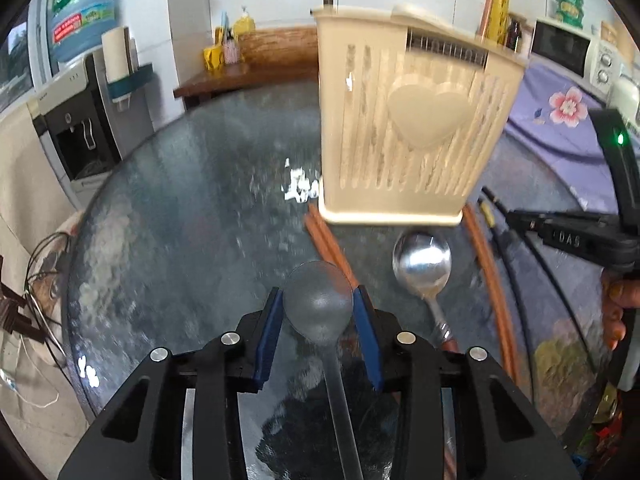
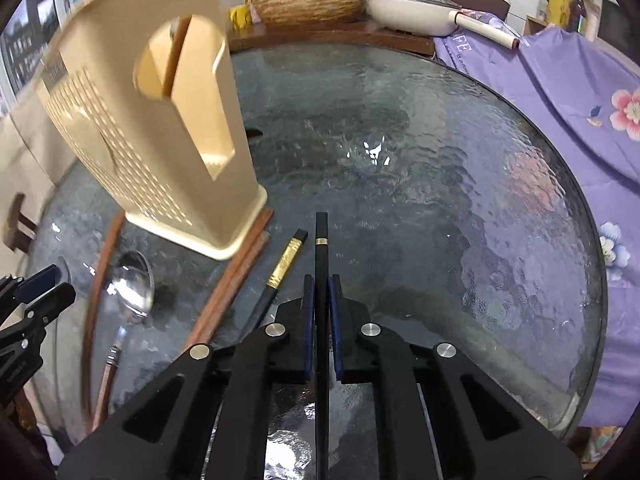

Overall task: Organize utensils
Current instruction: 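Lower clear spoon into the holder with left tool while right tool drops black chopstick in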

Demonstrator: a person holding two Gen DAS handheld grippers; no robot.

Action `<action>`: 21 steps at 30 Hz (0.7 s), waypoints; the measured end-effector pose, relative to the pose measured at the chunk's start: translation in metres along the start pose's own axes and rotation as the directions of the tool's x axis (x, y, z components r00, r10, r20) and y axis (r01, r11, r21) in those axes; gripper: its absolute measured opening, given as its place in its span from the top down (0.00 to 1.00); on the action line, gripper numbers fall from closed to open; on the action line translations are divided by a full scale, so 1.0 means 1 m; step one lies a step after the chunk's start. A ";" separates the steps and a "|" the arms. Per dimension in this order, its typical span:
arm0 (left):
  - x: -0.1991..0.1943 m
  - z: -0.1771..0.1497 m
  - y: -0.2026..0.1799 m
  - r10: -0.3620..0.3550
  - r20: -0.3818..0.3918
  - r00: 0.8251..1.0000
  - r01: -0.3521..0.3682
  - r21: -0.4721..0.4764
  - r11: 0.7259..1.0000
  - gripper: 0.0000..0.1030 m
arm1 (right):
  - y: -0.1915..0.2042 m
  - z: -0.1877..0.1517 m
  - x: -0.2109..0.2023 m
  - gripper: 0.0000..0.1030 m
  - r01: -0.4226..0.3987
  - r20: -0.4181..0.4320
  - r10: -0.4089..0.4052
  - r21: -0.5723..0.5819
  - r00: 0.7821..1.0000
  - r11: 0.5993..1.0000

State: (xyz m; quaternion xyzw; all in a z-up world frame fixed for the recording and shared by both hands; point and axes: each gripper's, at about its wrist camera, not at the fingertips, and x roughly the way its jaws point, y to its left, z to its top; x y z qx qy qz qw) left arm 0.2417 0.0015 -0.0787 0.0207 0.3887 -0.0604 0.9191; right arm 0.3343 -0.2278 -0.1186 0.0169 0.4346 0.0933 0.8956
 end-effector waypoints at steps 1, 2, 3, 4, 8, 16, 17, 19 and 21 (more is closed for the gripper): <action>-0.004 0.003 0.001 0.000 0.019 1.000 0.000 -0.003 1.000 0.66 | 0.000 0.001 -0.005 0.92 -0.012 0.016 0.012 0.007 1.000 1.000; -0.010 0.007 0.003 -0.004 0.043 0.999 0.004 -0.009 1.000 0.66 | -0.002 0.002 -0.014 0.92 -0.026 0.044 0.025 0.011 0.999 1.000; -0.016 0.010 0.005 -0.014 0.065 0.998 0.015 -0.015 1.000 0.66 | -0.002 0.002 -0.020 0.92 -0.038 0.062 0.037 0.014 0.997 0.999; -0.021 0.012 0.006 -0.022 0.080 0.997 0.024 -0.020 1.000 0.66 | -0.003 0.003 -0.028 0.92 -0.057 0.086 0.056 0.019 0.995 0.998; -0.049 0.025 0.008 -0.060 0.158 0.986 0.067 -0.035 0.997 0.66 | -0.011 0.009 -0.065 0.92 -0.154 0.173 0.145 0.039 0.974 0.987; -0.072 0.032 0.006 -0.099 0.217 0.971 0.109 -0.035 0.993 0.66 | -0.012 0.012 -0.130 0.92 -0.314 0.286 0.296 0.021 0.911 0.949; -0.073 0.032 0.007 -0.108 0.217 0.970 0.119 -0.039 0.992 0.66 | -0.011 0.012 -0.136 0.92 -0.321 0.293 0.303 0.012 0.907 0.947; -0.075 0.032 0.009 -0.115 0.219 0.969 0.128 -0.044 0.991 0.66 | -0.007 0.011 -0.143 0.92 -0.322 0.298 0.309 -0.006 0.903 0.947; -0.076 0.032 0.010 -0.118 0.221 0.968 0.131 -0.048 0.990 0.66 | -0.004 0.011 -0.149 0.92 -0.320 0.303 0.312 -0.024 0.900 0.947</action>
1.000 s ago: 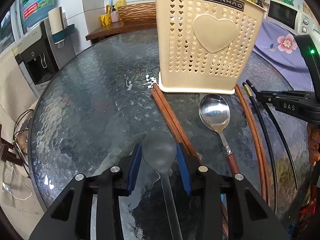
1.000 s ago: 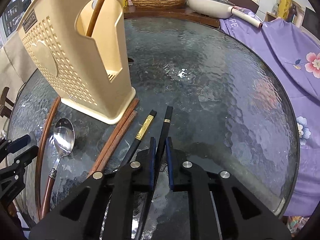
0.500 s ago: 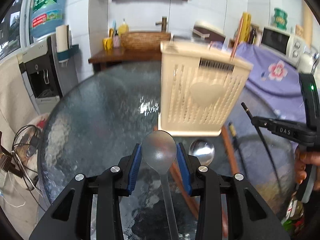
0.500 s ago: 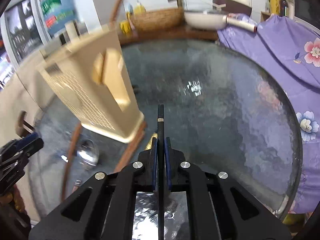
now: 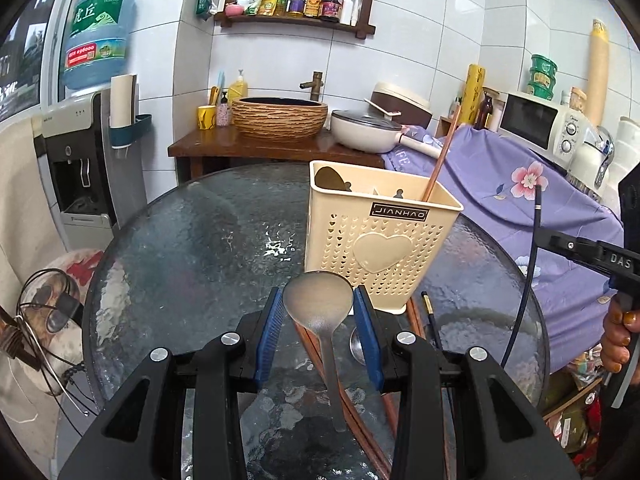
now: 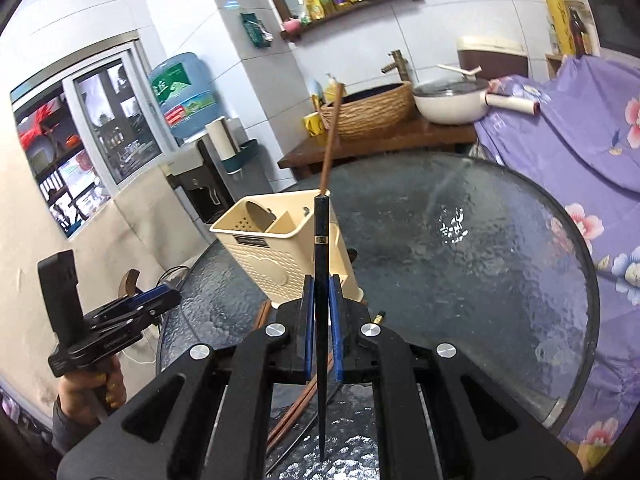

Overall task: Organize utensils
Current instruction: 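Lower clear spoon into the holder with left tool while right tool drops black chopstick in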

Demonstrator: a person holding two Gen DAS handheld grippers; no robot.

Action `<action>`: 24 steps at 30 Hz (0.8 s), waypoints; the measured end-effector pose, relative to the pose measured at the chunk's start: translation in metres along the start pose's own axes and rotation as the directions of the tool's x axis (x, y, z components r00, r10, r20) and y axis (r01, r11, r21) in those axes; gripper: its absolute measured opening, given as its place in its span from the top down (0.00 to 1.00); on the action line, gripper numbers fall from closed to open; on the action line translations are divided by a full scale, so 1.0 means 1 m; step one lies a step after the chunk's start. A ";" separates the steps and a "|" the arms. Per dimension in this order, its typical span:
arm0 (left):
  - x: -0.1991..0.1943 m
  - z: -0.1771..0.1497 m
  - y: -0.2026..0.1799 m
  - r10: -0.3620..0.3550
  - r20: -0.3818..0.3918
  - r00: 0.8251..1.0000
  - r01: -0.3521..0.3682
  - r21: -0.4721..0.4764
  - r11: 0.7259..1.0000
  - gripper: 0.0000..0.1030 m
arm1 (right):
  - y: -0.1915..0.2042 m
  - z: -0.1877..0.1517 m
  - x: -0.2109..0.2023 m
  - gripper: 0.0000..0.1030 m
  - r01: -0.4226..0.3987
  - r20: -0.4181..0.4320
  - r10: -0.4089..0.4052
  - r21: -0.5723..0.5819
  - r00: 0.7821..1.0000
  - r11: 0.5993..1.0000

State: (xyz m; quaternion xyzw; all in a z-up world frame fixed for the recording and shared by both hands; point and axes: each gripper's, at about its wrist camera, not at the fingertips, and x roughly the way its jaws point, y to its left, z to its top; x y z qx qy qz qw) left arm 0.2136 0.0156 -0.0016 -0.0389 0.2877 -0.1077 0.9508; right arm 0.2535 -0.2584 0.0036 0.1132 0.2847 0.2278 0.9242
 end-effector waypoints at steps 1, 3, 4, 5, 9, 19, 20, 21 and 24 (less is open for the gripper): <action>0.000 0.001 -0.001 -0.004 0.001 1.000 0.004 0.000 1.000 0.66 | 0.001 0.001 -0.002 0.92 -0.003 0.001 0.003 -0.005 1.000 1.000; -0.003 0.002 -0.001 -0.011 0.002 1.000 0.011 0.003 1.000 0.66 | 0.003 0.004 -0.005 0.92 -0.012 0.004 0.013 -0.014 1.000 1.000; -0.004 0.003 -0.003 -0.014 0.004 1.000 0.014 0.008 1.000 0.66 | 0.005 0.005 -0.006 0.92 -0.017 0.004 0.017 -0.018 1.000 1.000; -0.006 0.004 -0.003 -0.016 0.006 1.000 0.016 0.014 1.000 0.66 | 0.008 0.007 -0.008 0.92 -0.024 0.003 0.024 -0.027 1.000 0.999; -0.011 0.011 -0.008 -0.028 0.018 0.999 0.027 0.042 0.999 0.66 | 0.018 0.017 -0.016 0.92 -0.046 0.021 0.047 -0.053 0.999 0.998; -0.030 0.060 -0.020 -0.091 0.106 0.990 0.083 0.076 0.994 0.66 | 0.050 0.066 -0.031 0.92 -0.089 0.081 0.100 -0.126 0.992 0.988; -0.034 0.071 -0.021 -0.097 0.129 0.987 0.088 0.076 0.993 0.66 | 0.054 0.074 -0.032 0.92 -0.092 0.095 0.105 -0.132 0.990 0.987; -0.038 0.080 -0.022 -0.104 0.148 0.984 0.094 0.074 0.993 0.66 | 0.056 0.081 -0.034 0.92 -0.094 0.109 0.108 -0.134 0.988 0.987; -0.048 0.111 -0.023 -0.105 0.216 0.971 0.092 0.068 0.993 0.66 | 0.066 0.106 -0.041 0.92 -0.101 0.175 0.124 -0.134 0.977 0.986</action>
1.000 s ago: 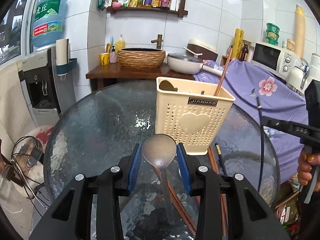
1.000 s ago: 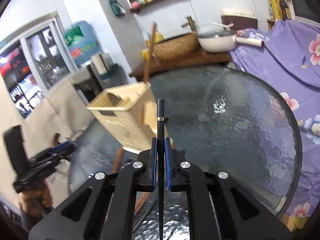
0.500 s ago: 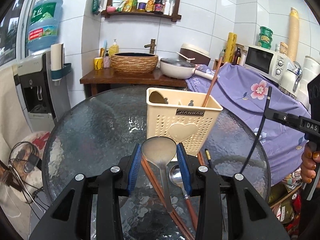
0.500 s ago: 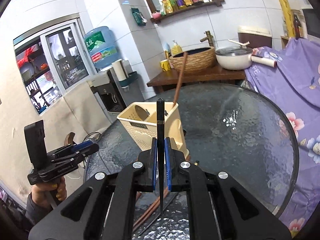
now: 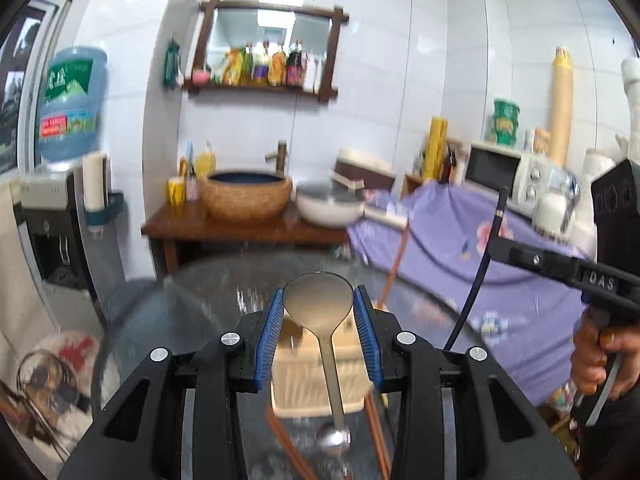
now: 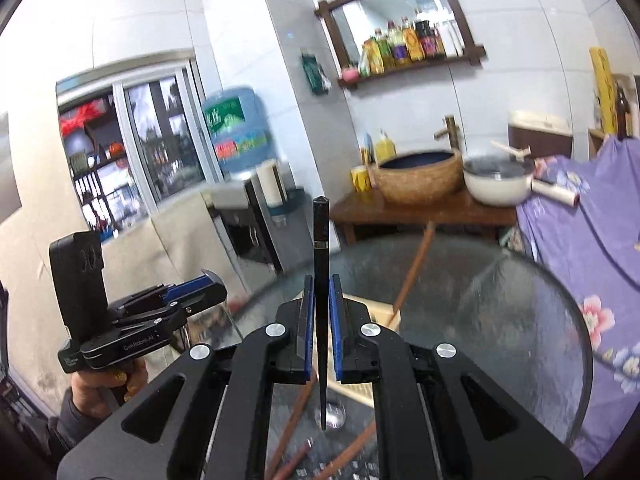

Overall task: Organize utensils
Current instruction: 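Lower clear spoon into the holder with left tool while right tool drops black chopstick in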

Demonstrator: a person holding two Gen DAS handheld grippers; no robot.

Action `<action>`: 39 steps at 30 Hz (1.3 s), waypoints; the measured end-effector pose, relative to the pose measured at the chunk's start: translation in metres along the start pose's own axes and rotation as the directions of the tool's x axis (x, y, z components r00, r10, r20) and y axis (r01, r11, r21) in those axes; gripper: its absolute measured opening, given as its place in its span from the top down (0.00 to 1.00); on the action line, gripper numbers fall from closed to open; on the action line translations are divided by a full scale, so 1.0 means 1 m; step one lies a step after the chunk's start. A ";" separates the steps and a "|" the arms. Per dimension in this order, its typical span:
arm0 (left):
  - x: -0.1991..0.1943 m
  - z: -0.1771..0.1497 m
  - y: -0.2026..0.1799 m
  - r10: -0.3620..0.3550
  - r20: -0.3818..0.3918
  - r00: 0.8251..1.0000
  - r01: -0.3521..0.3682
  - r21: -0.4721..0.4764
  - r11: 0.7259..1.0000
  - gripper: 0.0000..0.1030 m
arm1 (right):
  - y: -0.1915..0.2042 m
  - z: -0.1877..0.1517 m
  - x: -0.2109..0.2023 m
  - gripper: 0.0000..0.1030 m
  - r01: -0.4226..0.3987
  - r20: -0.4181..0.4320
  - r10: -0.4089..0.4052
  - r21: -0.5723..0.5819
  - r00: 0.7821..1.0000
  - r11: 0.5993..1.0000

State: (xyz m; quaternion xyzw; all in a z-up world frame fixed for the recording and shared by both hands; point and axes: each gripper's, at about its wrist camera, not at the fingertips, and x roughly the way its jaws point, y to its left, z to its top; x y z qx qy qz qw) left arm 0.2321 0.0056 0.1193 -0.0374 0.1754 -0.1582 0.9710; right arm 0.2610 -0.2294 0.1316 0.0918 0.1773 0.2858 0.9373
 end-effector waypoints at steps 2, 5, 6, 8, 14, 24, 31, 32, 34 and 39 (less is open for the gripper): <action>0.003 0.017 0.001 0.003 0.029 1.000 -0.003 -0.015 1.000 0.66 | 0.006 0.015 0.000 0.92 0.007 0.036 -0.006 -0.009 0.999 1.000; 0.014 0.038 0.001 0.029 0.061 0.998 -0.027 -0.032 0.999 0.66 | 0.014 0.039 0.007 0.92 0.028 0.094 -0.025 -0.028 0.995 0.999; 0.021 0.043 0.001 0.037 0.063 0.997 -0.035 -0.029 0.999 0.66 | 0.015 0.043 0.010 0.92 0.039 0.106 -0.035 -0.032 0.994 0.999; 0.035 0.046 0.000 0.061 0.053 0.997 -0.060 -0.027 0.998 0.66 | 0.017 0.049 0.019 0.92 0.070 0.125 -0.063 -0.047 0.990 0.996; 0.073 0.021 0.005 0.108 -0.017 0.994 -0.108 -0.025 0.994 0.66 | 0.006 0.025 0.058 0.92 0.156 0.107 -0.148 -0.064 0.983 0.986; 0.101 -0.022 0.011 0.123 -0.096 0.988 -0.125 -0.013 0.992 0.66 | -0.021 -0.026 0.095 0.92 0.164 -0.005 -0.164 -0.002 0.986 0.986; 0.113 -0.044 0.006 0.123 -0.144 0.982 -0.122 0.012 0.992 0.66 | -0.032 -0.043 0.099 0.92 0.165 -0.038 -0.163 0.040 0.986 0.986; 0.115 -0.047 0.006 0.121 -0.153 0.981 -0.121 0.012 0.993 0.66 | -0.032 -0.044 0.099 0.92 0.163 -0.043 -0.162 0.045 0.986 0.986; 0.118 -0.050 0.007 0.122 -0.165 0.979 -0.121 0.016 0.993 0.66 | -0.034 -0.047 0.100 0.92 0.164 -0.051 -0.161 0.052 0.986 0.985; 0.123 -0.057 0.005 0.120 -0.185 0.975 -0.118 0.022 0.993 0.66 | -0.035 -0.050 0.098 0.92 0.170 -0.046 -0.168 0.048 0.985 0.984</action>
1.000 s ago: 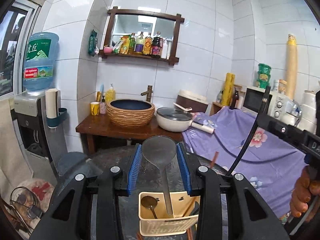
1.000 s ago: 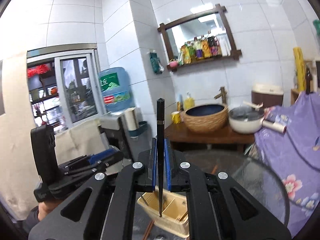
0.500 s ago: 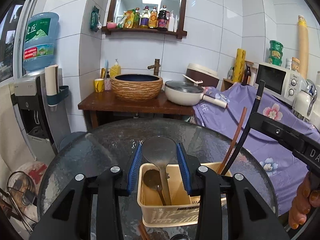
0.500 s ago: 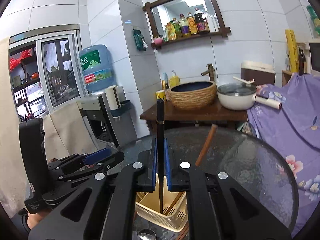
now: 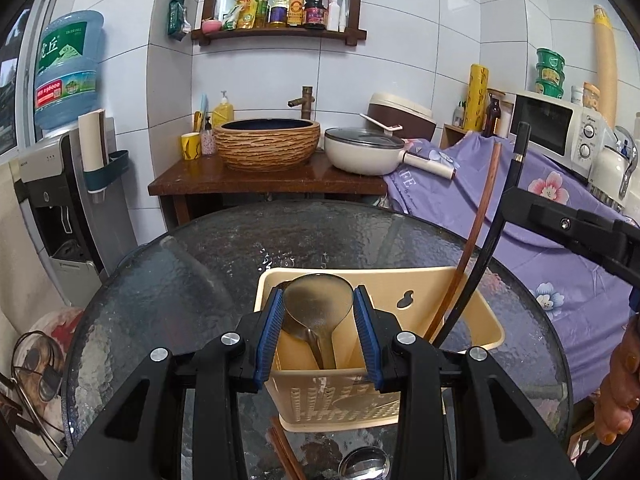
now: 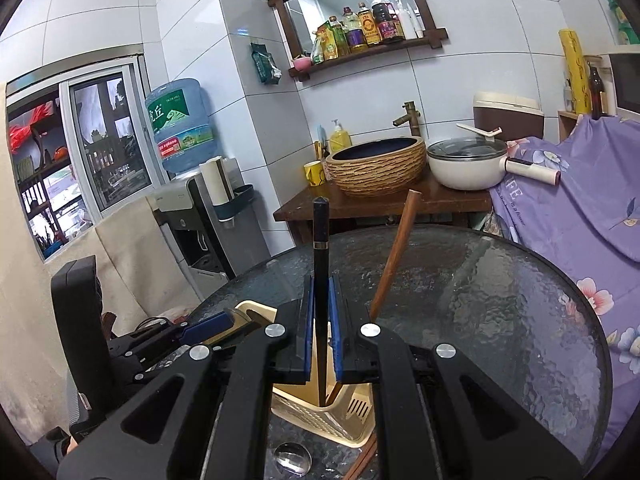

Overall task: Organize utensils
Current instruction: 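Lower clear spoon into the holder with left tool while right tool drops black chopstick in, then open both tools and move them back over the remaining utensils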

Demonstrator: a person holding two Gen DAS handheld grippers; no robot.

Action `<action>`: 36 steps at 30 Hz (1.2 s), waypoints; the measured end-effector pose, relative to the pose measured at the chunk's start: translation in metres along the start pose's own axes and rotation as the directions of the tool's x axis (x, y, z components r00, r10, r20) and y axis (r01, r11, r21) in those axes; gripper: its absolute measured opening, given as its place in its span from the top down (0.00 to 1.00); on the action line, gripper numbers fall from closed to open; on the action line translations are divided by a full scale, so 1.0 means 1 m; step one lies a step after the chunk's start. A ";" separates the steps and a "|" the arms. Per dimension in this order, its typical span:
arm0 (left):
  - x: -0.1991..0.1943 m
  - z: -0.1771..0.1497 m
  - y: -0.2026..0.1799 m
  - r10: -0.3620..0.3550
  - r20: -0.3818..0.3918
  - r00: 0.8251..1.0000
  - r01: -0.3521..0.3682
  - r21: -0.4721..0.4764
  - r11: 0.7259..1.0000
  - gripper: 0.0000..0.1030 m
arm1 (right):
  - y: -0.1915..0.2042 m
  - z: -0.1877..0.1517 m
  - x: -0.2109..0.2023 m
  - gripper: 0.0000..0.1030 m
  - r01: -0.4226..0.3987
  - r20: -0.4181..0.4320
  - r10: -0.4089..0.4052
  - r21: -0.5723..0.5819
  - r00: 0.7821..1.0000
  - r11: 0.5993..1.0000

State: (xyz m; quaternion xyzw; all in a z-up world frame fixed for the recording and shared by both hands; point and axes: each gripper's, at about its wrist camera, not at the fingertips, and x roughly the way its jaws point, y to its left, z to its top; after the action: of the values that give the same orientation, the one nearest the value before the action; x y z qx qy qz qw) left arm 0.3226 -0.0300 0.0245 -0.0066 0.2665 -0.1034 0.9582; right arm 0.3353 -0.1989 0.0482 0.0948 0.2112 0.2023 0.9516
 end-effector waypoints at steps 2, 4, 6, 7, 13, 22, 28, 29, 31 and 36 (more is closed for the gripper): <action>0.002 -0.001 0.000 0.002 -0.004 1.000 -0.002 0.000 1.000 0.66 | 0.000 -0.001 -0.001 0.92 0.000 0.001 0.000 -0.005 1.000 1.000; 0.002 -0.001 -0.002 0.010 0.000 1.000 -0.010 0.009 1.000 0.66 | 0.000 -0.002 -0.001 0.92 0.002 0.006 -0.002 -0.011 1.000 1.000; 0.002 -0.003 -0.003 0.005 0.002 1.000 -0.005 0.011 1.000 0.65 | 0.001 -0.003 -0.002 0.92 0.012 0.011 -0.011 -0.016 1.000 1.000; 0.001 -0.003 -0.004 0.001 0.002 1.000 -0.002 0.013 1.000 0.62 | 0.003 -0.003 -0.003 0.92 0.016 0.012 -0.015 -0.021 1.000 1.000; -0.016 -0.005 -0.006 -0.007 0.044 0.999 0.006 0.011 1.000 0.34 | 0.010 -0.009 -0.013 0.53 0.056 0.052 -0.053 -0.071 0.997 0.996; -0.066 -0.018 -0.014 0.009 0.142 0.990 -0.012 0.020 1.000 0.06 | 0.011 -0.021 -0.043 0.35 0.174 0.122 -0.160 -0.106 0.979 0.979; -0.071 -0.051 -0.003 0.143 0.086 0.986 -0.147 0.044 0.988 0.06 | 0.011 -0.055 -0.045 0.33 0.247 0.013 -0.248 -0.167 0.969 0.954; -0.066 -0.062 0.003 0.148 0.035 0.988 -0.149 0.021 0.989 0.07 | 0.008 -0.066 -0.041 0.33 0.232 -0.029 -0.240 -0.159 0.970 0.960; -0.060 -0.079 0.010 0.139 -0.028 0.990 -0.139 -0.016 0.990 0.13 | 0.003 -0.087 -0.032 0.33 0.219 -0.106 -0.235 -0.143 0.966 0.965; -0.043 -0.115 0.014 0.131 -0.151 0.980 -0.136 -0.018 0.991 0.39 | -0.005 -0.143 -0.008 0.33 0.221 -0.291 -0.254 -0.142 0.922 0.965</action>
State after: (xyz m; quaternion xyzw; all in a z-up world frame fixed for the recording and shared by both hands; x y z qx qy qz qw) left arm 0.2302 -0.0029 -0.0527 0.0057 0.3390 -0.0353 0.9401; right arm 0.2671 -0.1933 -0.0779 -0.0149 0.3550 0.1084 0.9285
